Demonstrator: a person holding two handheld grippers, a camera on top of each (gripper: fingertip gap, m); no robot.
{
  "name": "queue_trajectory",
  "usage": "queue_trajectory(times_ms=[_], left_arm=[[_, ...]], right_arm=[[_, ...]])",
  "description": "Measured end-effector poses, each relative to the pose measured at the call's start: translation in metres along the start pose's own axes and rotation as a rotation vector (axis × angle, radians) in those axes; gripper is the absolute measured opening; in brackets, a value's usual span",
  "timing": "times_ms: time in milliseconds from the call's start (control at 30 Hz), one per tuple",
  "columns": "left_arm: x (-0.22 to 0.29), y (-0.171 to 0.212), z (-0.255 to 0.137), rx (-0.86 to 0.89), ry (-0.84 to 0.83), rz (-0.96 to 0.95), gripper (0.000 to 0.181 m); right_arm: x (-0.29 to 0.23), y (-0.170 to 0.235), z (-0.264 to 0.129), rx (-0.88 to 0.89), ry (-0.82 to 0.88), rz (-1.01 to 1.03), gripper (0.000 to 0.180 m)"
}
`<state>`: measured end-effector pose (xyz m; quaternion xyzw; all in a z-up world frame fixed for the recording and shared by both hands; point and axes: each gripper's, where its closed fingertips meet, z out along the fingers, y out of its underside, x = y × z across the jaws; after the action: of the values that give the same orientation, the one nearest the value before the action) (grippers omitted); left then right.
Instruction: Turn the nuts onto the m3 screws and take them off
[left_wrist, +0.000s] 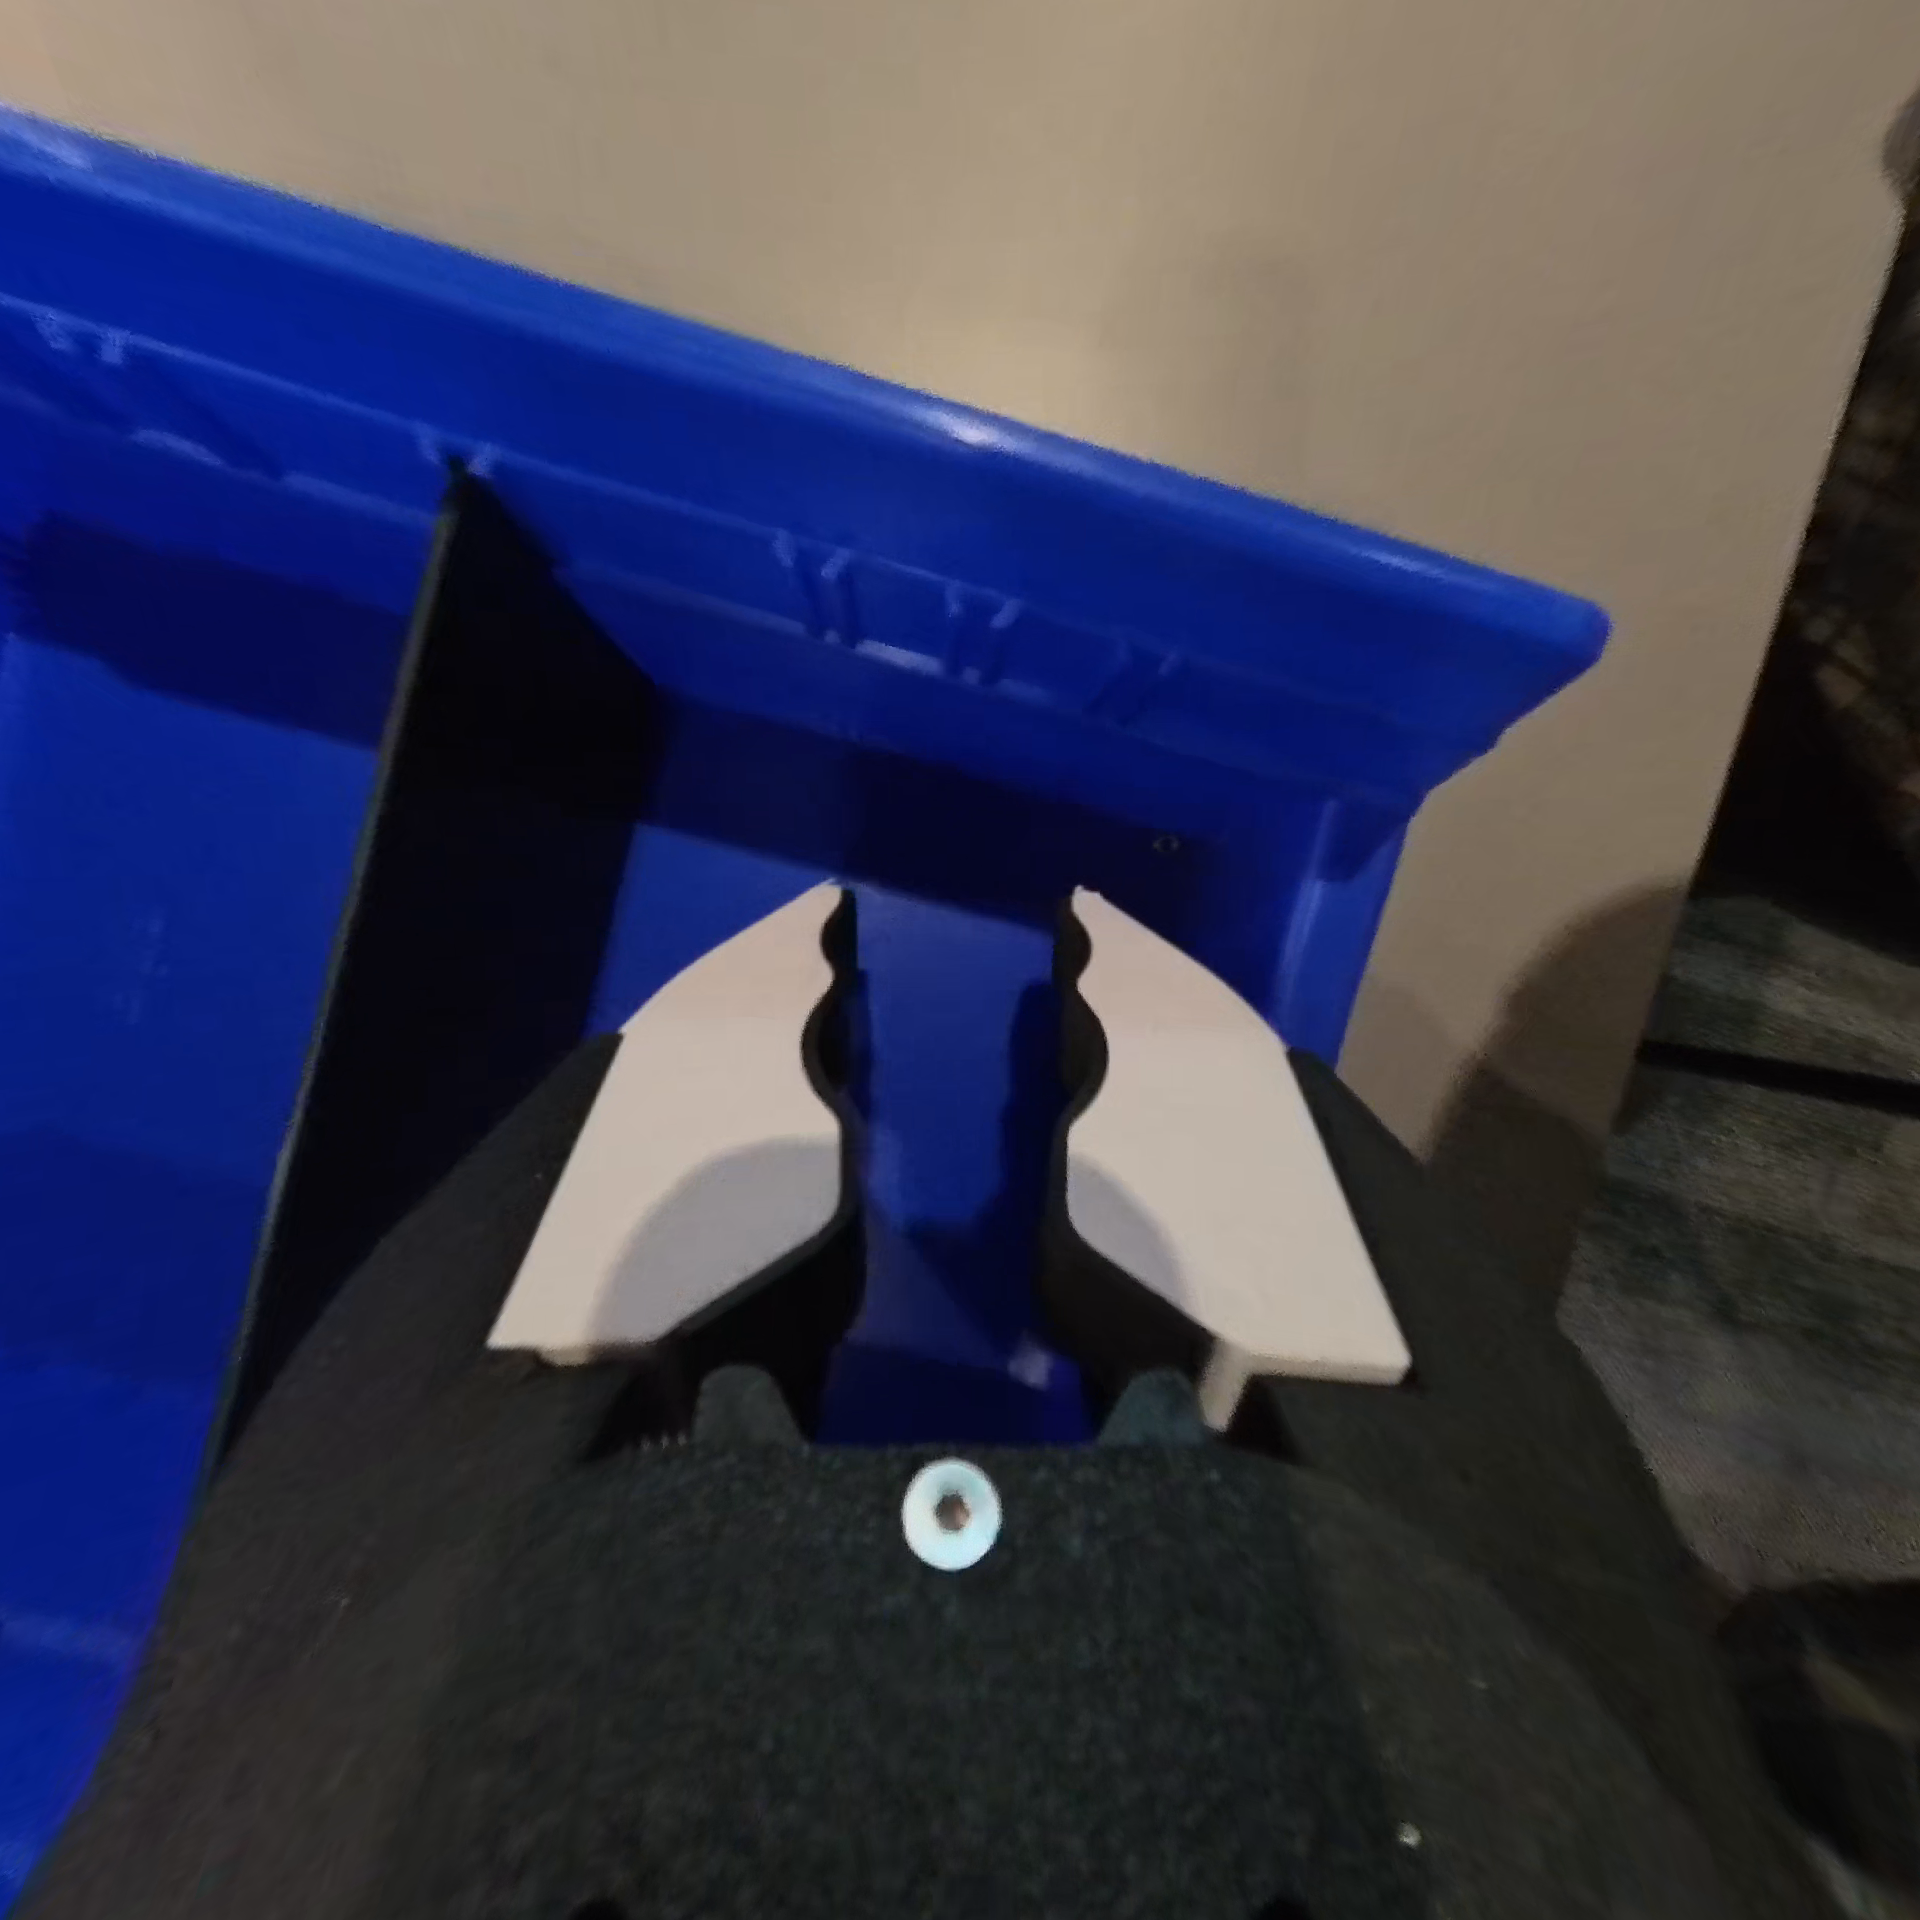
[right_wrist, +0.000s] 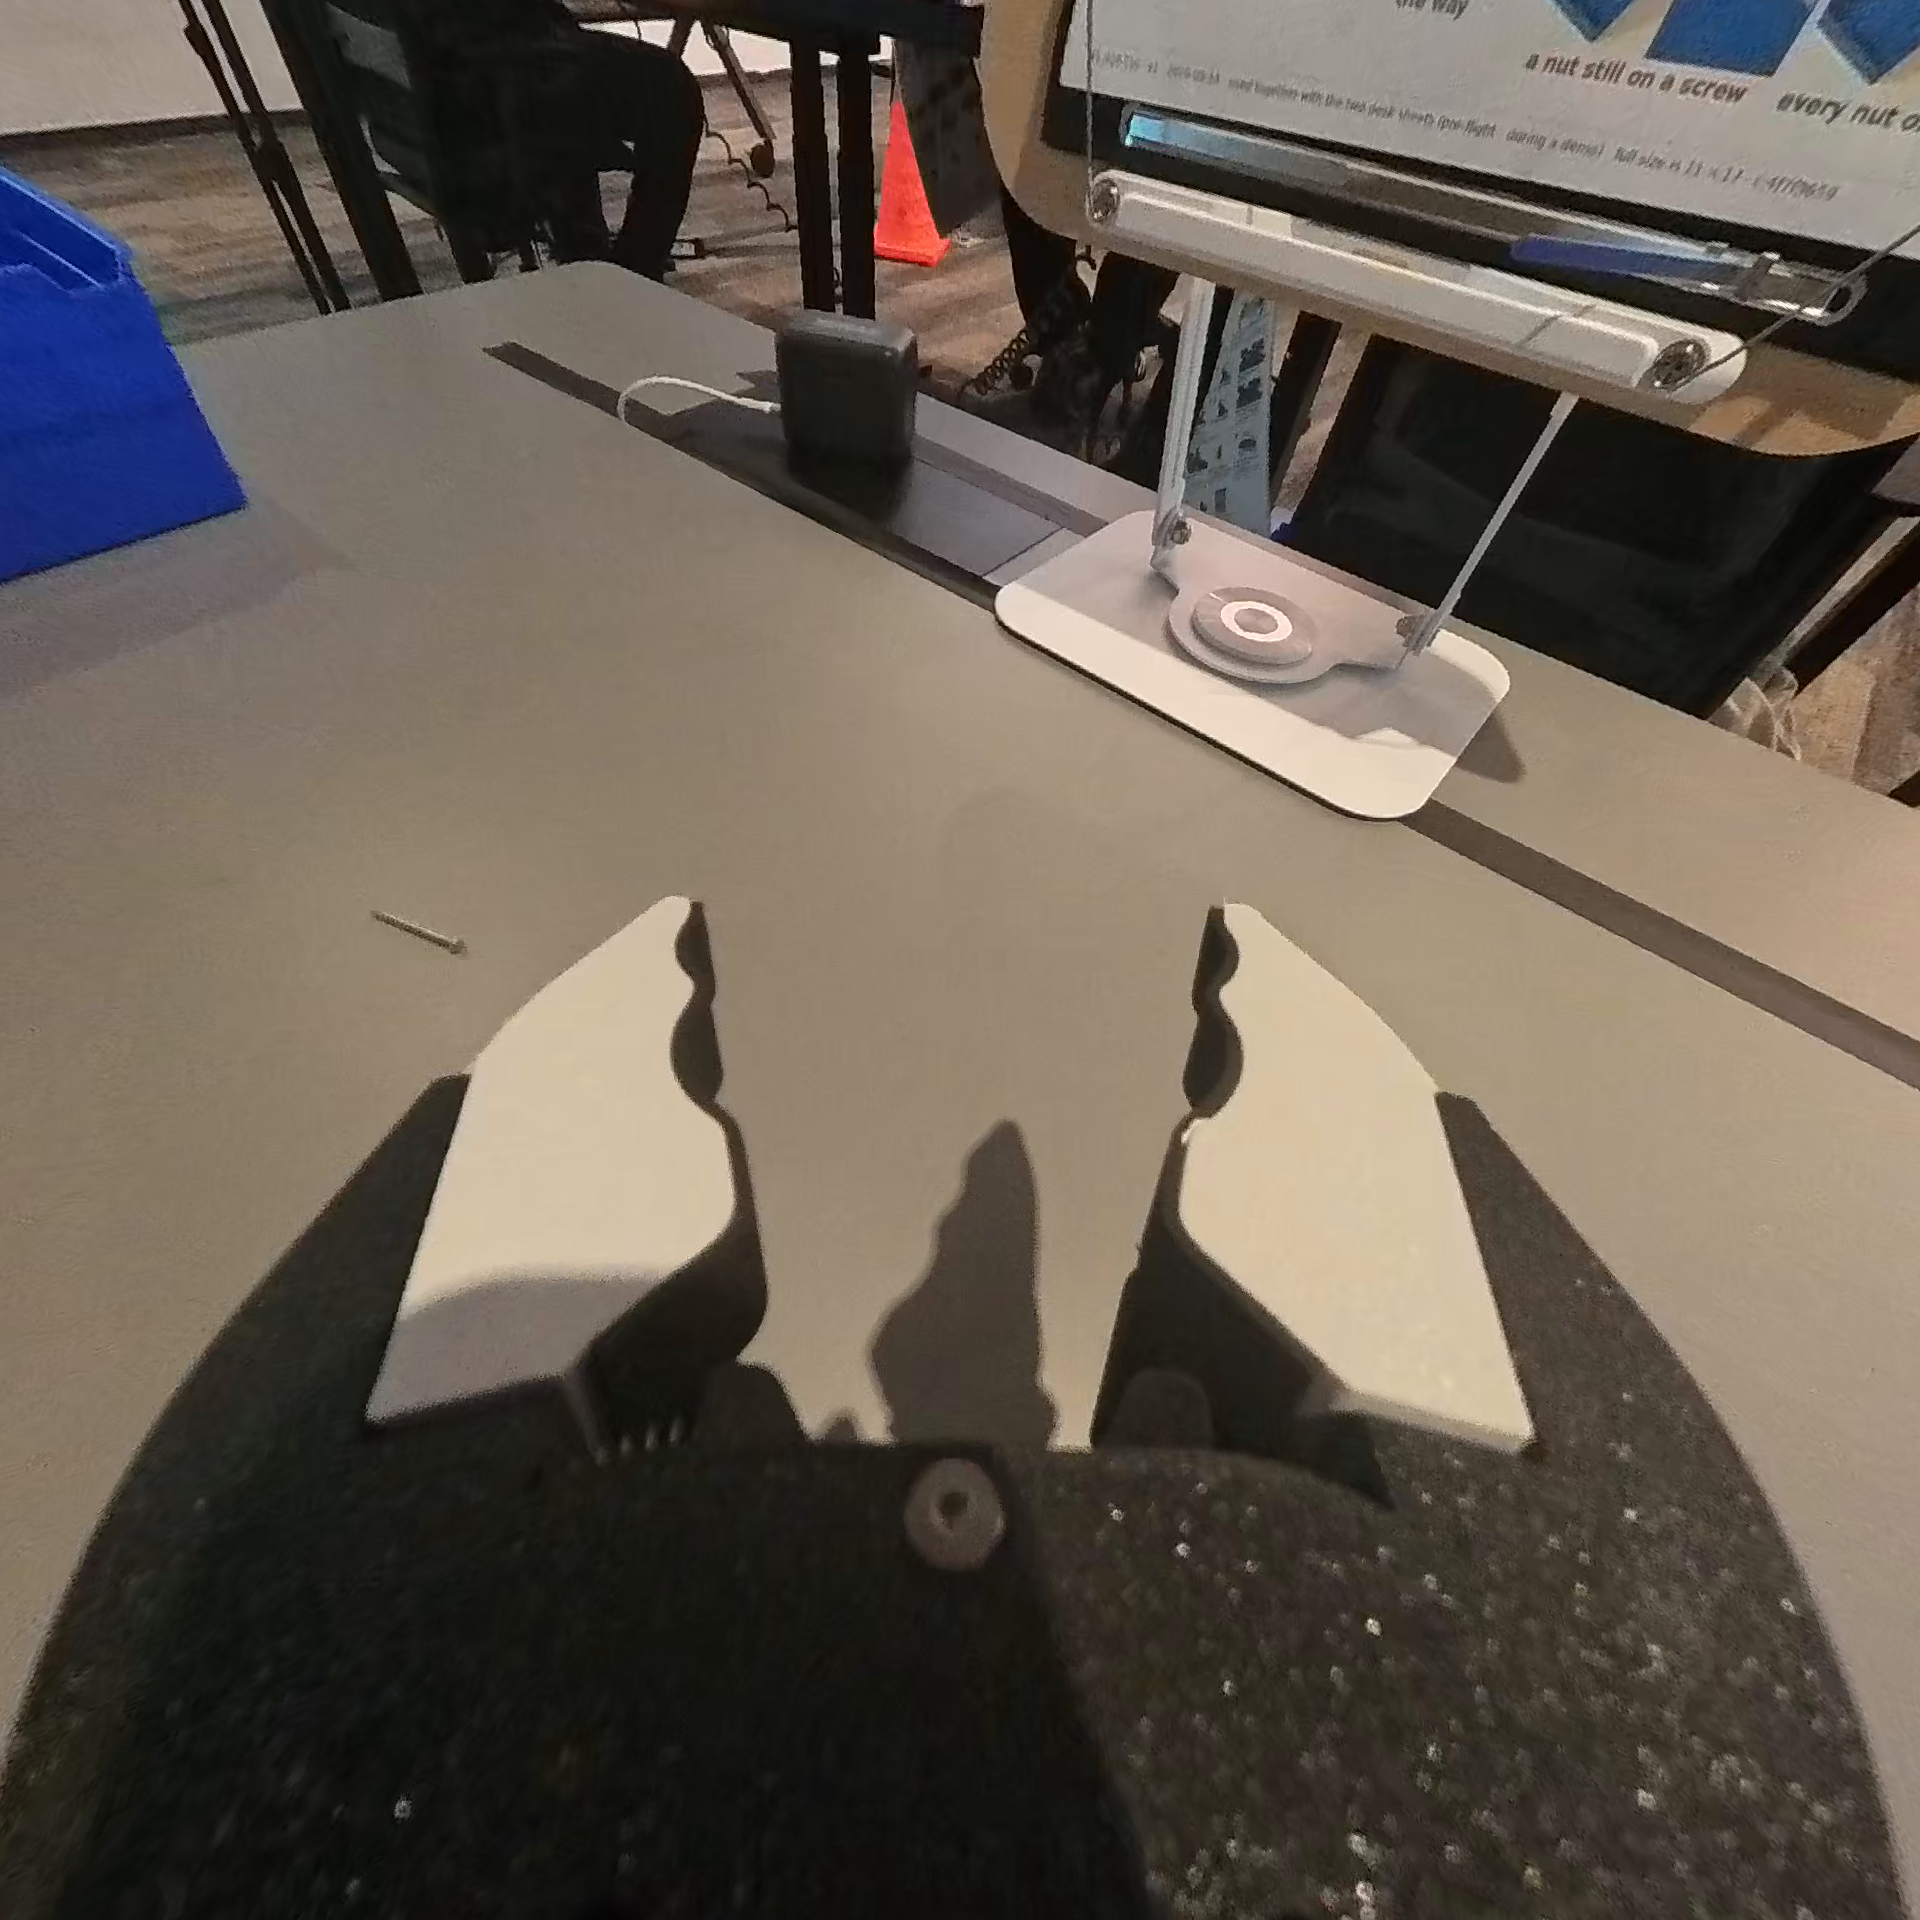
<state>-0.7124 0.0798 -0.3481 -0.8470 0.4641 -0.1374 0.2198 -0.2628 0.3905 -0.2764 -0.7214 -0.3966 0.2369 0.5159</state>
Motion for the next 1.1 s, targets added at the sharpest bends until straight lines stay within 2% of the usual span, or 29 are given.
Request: queue_trajectory(times_ms=[300,633,1100], left_arm=[[0.019,0.006,0.016,-0.122,0.119,0.043,0.034],[0.035,0.002,0.016,-0.18,0.288,0.043,0.026],[0.034,0.004,0.028,-0.224,0.308,0.114,0.021]], right_arm=[[-0.001,-0.002,0.003,-0.007,-0.003,-0.012,0.088],[0.0,-0.003,-0.003,0.0,0.006,-0.009,0.089],[0.002,-0.01,-0.01,0.012,0.019,-0.02,0.089]])
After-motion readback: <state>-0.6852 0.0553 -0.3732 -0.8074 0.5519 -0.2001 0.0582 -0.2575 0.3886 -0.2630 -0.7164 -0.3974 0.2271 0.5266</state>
